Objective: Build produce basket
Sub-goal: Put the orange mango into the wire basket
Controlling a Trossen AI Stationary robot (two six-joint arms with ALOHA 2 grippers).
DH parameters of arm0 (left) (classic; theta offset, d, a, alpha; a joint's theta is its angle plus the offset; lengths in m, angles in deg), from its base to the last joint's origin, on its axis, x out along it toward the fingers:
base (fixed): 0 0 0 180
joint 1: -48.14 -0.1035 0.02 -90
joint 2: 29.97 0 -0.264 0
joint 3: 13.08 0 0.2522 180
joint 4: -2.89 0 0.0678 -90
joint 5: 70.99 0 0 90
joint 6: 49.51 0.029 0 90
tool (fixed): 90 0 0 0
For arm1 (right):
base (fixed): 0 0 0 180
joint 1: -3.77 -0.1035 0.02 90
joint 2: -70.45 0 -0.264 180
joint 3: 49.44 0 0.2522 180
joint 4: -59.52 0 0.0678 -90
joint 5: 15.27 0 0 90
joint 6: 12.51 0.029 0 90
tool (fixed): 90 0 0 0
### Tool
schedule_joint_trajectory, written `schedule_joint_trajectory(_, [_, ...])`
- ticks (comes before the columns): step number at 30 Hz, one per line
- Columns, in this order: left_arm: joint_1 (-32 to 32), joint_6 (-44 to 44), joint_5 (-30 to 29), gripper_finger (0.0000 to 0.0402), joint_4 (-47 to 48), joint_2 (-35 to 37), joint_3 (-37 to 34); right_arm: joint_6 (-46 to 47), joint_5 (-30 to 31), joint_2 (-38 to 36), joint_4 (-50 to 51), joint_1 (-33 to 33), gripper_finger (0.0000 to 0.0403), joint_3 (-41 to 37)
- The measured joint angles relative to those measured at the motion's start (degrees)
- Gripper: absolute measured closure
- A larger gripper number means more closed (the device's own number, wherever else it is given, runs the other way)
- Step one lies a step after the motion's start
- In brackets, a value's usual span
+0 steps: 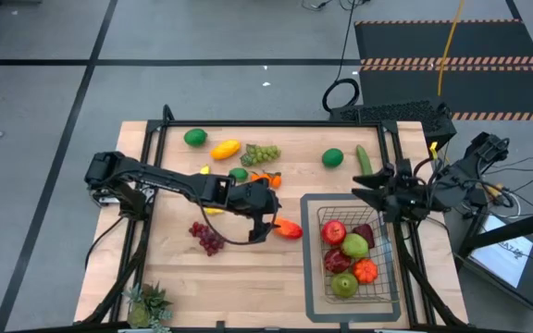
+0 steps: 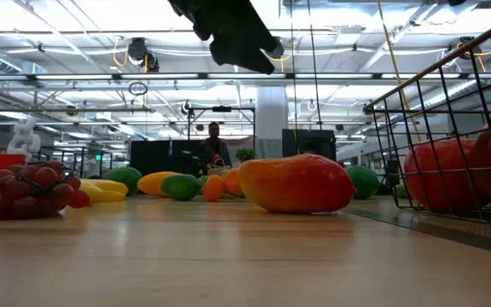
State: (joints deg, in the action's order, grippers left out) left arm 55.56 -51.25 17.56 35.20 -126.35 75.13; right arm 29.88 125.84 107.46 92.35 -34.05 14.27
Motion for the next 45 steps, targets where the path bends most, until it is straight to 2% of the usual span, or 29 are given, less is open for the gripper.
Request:
schedule_joint_trajectory(5, [0.09,1.11,0.16,0.0099,-0.34,-0.65,0.01,-0.26,0.03,-0.19,-0.46,0.19,0.0143,0.01])
schedule_joint_trajectory(13, [0.48,2.54,-0.05,0.0032,-2.36,-3.80,-0.04,-1.42,-1.85,-0.50,-0.40,0.24,0.0142,0.00])
schedule_joint_trajectory(16, [0.46,5.03,-0.07,0.0020,-2.82,-5.05,-0.06,-1.72,-3.17,-0.50,-0.39,0.25,0.0142,0.00])
schedule_joint_trajectory(25, [0.31,10.89,0.82,0.0029,-3.59,-8.33,-0.11,-1.60,-4.88,-0.37,0.07,0.24,0.0142,0.00])
schedule_joint_trajectory(31, [0.17,11.88,0.90,0.0030,-4.75,-11.29,0.11,-1.47,-4.80,-0.37,0.36,0.24,0.0142,0.00])
schedule_joint_trajectory(33, [0.04,12.16,1.33,0.0030,-2.32,-12.03,-0.18,-0.91,-4.70,-0.24,0.62,0.24,0.0142,0.00])
schedule_joint_trajectory(35, [-0.07,12.18,1.63,0.0030,-4.39,-13.62,0.08,-0.42,-4.37,-0.18,0.47,0.23,0.0142,0.00])
schedule_joint_trajectory(40, [-0.07,12.09,0.15,0.0030,-3.82,-16.11,0.00,1.67,-3.02,-0.01,0.00,0.24,0.0142,-0.02])
schedule_joint_trajectory(45, [-0.07,12.02,0.18,0.0049,-2.93,-17.50,-0.06,1.90,-2.78,0.17,-0.81,0.37,0.0142,-0.02])
